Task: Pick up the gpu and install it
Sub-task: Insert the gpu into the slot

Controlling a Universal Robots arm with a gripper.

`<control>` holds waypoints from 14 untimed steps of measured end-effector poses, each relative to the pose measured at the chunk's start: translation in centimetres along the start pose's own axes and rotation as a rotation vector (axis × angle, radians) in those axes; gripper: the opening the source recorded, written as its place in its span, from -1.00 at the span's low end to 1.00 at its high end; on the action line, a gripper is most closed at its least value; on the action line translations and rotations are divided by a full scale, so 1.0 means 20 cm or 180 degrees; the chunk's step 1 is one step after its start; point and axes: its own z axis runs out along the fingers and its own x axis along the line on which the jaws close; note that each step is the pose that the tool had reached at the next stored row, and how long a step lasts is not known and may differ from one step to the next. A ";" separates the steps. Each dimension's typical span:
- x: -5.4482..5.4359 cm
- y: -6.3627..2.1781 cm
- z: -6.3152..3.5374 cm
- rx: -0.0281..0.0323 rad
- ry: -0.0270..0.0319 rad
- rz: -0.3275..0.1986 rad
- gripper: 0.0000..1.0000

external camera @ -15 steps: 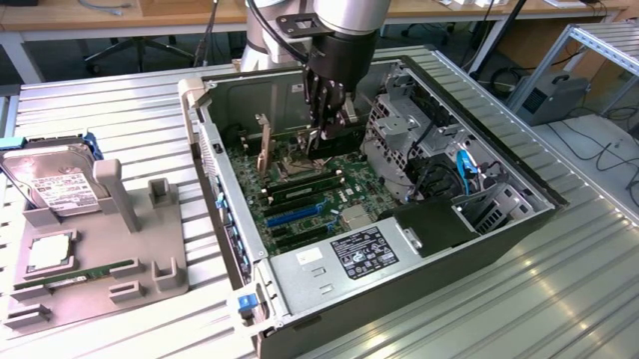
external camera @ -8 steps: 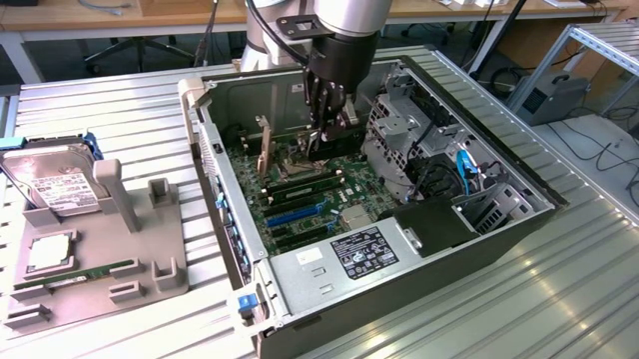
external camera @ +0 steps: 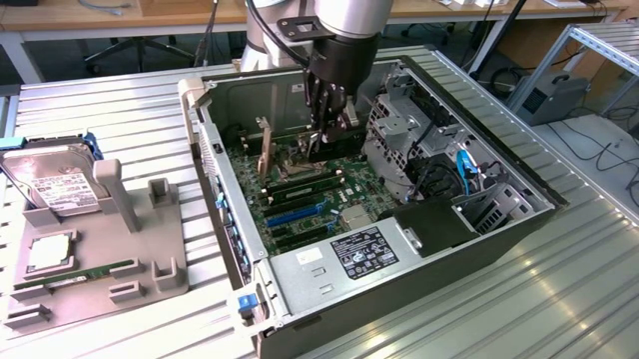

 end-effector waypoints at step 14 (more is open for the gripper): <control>0.01 0.000 0.011 0.0000 0.0001 0.0000 -0.47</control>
